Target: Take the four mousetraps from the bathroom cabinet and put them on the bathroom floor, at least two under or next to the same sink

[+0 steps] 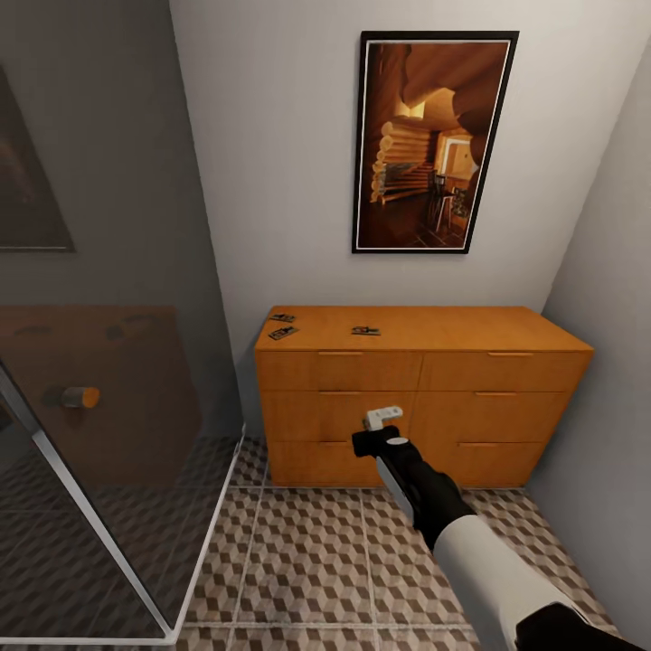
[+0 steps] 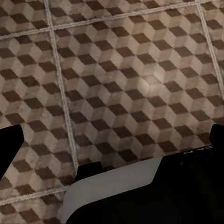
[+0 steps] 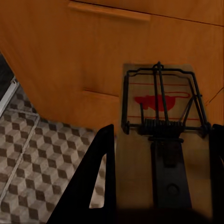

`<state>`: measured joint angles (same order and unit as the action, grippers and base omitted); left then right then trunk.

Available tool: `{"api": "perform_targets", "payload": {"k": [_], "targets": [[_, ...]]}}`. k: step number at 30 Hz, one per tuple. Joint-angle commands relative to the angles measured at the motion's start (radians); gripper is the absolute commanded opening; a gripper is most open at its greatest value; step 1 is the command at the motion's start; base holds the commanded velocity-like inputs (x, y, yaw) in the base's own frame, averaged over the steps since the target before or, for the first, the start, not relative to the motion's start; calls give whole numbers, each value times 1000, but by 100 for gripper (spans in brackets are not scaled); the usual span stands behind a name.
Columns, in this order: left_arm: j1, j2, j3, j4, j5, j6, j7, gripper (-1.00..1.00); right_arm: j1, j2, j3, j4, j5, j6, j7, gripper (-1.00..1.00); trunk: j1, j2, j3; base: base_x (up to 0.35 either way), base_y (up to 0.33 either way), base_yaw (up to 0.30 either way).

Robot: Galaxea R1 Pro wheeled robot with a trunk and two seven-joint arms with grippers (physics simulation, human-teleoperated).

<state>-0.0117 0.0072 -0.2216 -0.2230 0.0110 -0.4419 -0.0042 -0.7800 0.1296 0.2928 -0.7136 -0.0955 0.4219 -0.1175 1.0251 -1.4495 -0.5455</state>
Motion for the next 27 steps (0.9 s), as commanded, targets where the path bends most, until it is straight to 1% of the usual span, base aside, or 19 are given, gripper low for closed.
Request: {"api": "perform_targets", "payload": {"k": [1,10,12,13,15,17,20,24,26,27], "targets": [[-1,0,-3,0,1,-3,0,100,-1,-1,5,27,-12,-18,-8,-100,0,-1,-1,0,0,0],[-1,0,-3,0,1,-3,0,100,-1,-1,6,195,-12,-160,-4,-100,0,-1,-1,0,0,0],[-1,0,-4,-1,1,-3,0,100,-1,-1,6,256,-12,-213,-3,-100,0,-1,-1,0,0,0],[-1,0,-4,0,1,-3,0,100,-1,-1,6,272,-12,-227,-2,-100,0,-1,-1,0,0,0],[-1,0,-3,0,1,-3,0,100,-1,-1,6,342,-12,-288,13,-100,0,-1,-1,0,0,0],[-1,0,-3,0,1,-3,0,100,-1,-1,6,378,-11,-320,25,-100,0,-1,-1,0,0,0],[-1,0,-3,0,1,-3,0,100,-1,-2,6,462,-10,-397,55,-100,0,-1,-1,0,0,0],[-1,0,-3,0,1,-3,0,100,0,-2,6,543,-9,-466,71,-100,0,-1,-1,0,0,0],[-1,0,-3,0,1,-3,0,100,1,-2,7,602,-9,-528,76,-100,0,-1,-1,0,0,0],[-1,0,-3,0,1,-3,0,100,1,-2,7,614,-9,-544,76,-100,0,-1,-1,0,0,0]]}}
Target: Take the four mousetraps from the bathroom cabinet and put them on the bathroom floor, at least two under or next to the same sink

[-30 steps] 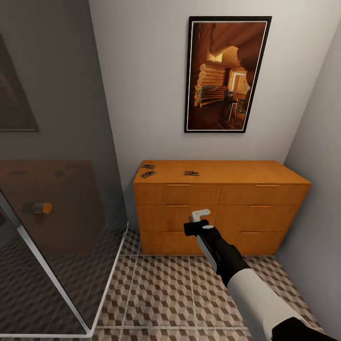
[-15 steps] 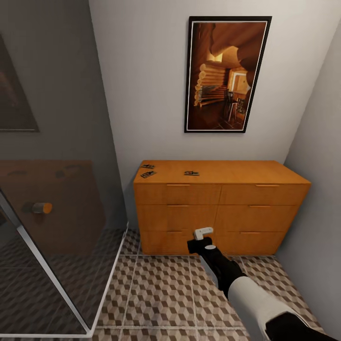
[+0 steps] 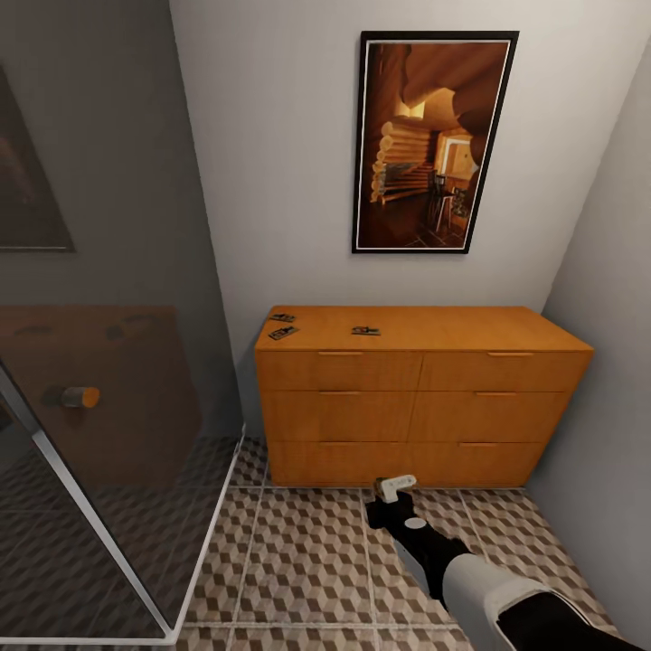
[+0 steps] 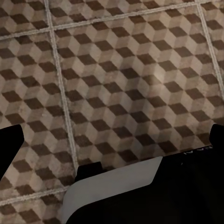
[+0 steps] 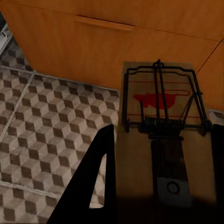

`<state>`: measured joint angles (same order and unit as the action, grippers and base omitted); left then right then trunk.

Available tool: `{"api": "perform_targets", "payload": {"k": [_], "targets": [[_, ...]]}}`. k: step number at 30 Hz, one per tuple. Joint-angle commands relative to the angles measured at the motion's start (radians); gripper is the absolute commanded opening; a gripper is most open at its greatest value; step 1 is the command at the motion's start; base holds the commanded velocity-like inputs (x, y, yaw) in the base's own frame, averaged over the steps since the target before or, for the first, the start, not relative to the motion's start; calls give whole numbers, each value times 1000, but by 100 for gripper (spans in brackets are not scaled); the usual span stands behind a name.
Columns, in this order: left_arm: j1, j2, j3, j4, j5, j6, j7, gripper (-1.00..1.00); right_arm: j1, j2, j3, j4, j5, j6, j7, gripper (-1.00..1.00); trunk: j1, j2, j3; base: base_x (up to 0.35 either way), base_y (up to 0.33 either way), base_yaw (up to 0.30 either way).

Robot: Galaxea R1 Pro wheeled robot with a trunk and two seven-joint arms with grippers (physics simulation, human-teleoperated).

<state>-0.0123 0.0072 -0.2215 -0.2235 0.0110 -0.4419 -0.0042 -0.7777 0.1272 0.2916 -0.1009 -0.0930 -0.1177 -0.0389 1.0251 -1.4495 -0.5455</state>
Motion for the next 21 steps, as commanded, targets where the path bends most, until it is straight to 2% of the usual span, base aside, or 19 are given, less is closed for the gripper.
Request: {"api": "perform_targets", "payload": {"k": [1,7,10,21], "targets": [[0,0,-3,1,1,-3,0,100,0,1,9,24,-11,-35,-1,-100,0,-1,-1,0,0,0],[0,0,-3,0,1,-3,0,100,13,0,9,67,-11,-116,0,-100,0,-1,-1,0,0,0],[0,0,-3,1,1,-3,0,100,38,-1,9,74,-7,-153,0,-100,0,-1,-1,0,0,0],[0,0,-3,1,1,-3,0,100,185,-16,9,79,37,-338,0,-100,0,-1,-1,0,0,0]]}}
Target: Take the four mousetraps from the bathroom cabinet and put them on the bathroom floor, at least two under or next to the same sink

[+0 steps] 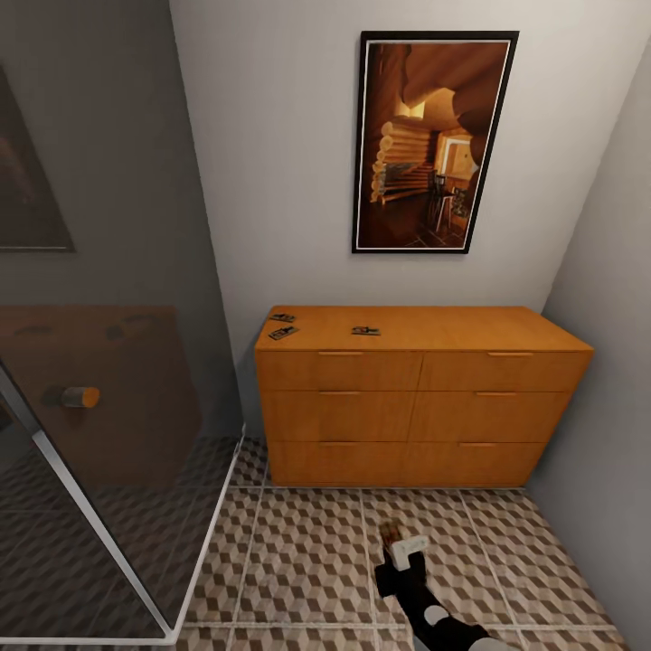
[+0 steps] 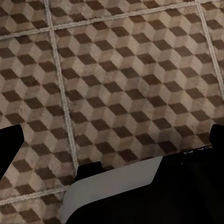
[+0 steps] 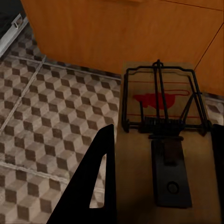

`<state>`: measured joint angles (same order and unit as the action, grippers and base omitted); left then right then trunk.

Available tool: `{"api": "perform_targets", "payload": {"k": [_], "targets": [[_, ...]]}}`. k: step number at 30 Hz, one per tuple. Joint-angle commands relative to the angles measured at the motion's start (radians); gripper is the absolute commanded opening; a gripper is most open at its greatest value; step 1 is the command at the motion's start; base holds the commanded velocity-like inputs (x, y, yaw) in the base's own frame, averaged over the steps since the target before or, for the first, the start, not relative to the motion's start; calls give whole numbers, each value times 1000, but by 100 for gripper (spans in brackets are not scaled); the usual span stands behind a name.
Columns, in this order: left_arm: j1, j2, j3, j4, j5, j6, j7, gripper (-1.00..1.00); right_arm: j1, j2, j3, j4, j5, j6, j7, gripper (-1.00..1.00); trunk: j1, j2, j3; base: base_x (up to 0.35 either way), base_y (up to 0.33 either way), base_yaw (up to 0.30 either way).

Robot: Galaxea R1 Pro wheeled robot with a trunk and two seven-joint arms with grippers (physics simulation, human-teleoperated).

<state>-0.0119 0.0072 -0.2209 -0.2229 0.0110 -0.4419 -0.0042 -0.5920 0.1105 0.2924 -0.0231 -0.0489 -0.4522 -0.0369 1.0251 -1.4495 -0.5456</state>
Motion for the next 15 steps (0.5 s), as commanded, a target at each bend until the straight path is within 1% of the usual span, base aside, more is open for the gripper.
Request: {"api": "perform_targets", "payload": {"k": [1,3,6,8,10,15], "targets": [[0,0,-3,0,1,-3,0,100,18,0,8,1,-5,-36,-2,-100,0,-1,-1,0,0,0],[0,0,-3,0,1,-3,0,100,36,-1,8,2,-2,-68,-2,-100,0,-1,-1,0,0,0],[-1,0,-3,0,1,-3,0,100,81,-1,8,4,2,-143,-4,-100,0,-1,-1,0,0,0],[0,0,-3,0,1,-3,0,100,99,-1,8,4,3,-176,-5,-100,0,-1,-1,0,0,0],[0,0,-3,0,1,-3,1,100,134,-1,8,5,4,-246,-7,-100,0,-1,-1,0,0,0],[0,0,-3,0,1,-3,2,100,191,-2,8,6,4,-368,-12,-100,0,-1,-1,0,0,0]]}}
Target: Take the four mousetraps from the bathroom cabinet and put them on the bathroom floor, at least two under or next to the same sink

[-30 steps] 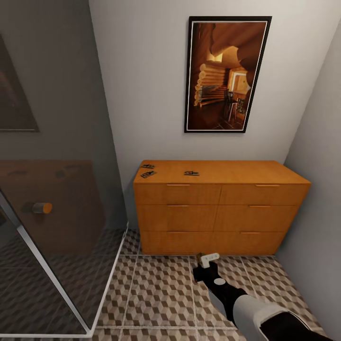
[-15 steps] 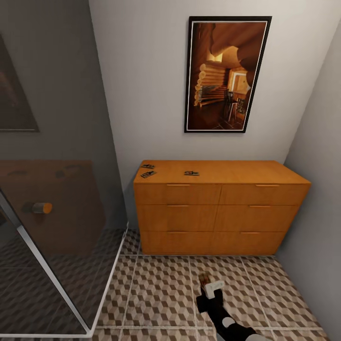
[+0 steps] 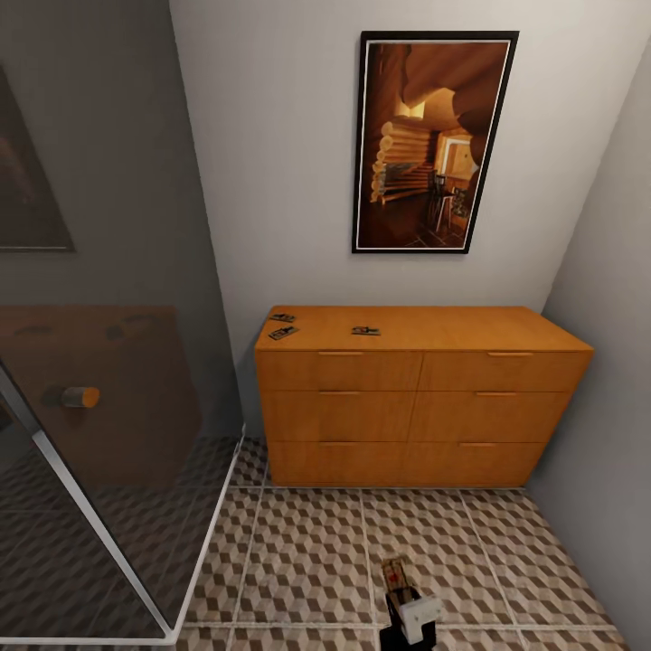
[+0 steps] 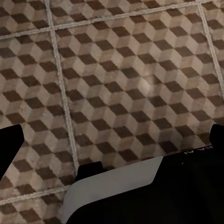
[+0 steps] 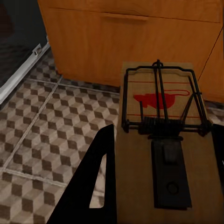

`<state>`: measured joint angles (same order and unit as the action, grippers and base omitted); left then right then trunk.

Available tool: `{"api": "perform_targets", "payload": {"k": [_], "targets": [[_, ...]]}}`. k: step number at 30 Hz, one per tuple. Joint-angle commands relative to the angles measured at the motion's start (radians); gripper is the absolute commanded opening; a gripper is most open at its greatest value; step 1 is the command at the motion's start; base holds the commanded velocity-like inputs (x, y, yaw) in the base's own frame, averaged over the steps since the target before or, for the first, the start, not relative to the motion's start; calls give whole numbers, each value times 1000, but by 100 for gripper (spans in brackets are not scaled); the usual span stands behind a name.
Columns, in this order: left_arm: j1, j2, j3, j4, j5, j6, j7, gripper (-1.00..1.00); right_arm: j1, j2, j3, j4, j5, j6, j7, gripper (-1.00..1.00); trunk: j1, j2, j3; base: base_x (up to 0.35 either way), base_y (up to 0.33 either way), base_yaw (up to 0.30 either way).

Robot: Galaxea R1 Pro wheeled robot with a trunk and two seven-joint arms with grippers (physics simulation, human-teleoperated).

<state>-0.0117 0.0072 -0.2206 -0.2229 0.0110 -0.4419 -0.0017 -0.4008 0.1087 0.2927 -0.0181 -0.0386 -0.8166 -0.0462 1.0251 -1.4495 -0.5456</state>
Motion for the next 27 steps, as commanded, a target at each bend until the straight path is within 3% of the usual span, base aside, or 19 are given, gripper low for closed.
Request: {"api": "perform_targets", "payload": {"k": [1,6,13,16,27], "targets": [[-1,0,-3,0,1,-3,0,100,15,0,8,1,-6,-40,-4,-100,0,-1,-1,0,0,0],[-1,0,-3,0,1,-3,0,100,57,1,8,1,-7,-145,-32,-100,0,-1,-1,0,0,0],[-1,1,-3,-1,-1,-5,0,100,73,3,8,1,-7,-219,-220,-100,0,-1,-1,0,0,0],[-1,0,-3,-1,-1,-5,0,100,73,3,8,1,-7,-223,-259,-100,0,-1,-1,0,0,0],[-1,1,2,-1,1,-2,5,100,74,8,8,1,-7,-223,-284,-100,0,-1,-1,0,0,0]]}}
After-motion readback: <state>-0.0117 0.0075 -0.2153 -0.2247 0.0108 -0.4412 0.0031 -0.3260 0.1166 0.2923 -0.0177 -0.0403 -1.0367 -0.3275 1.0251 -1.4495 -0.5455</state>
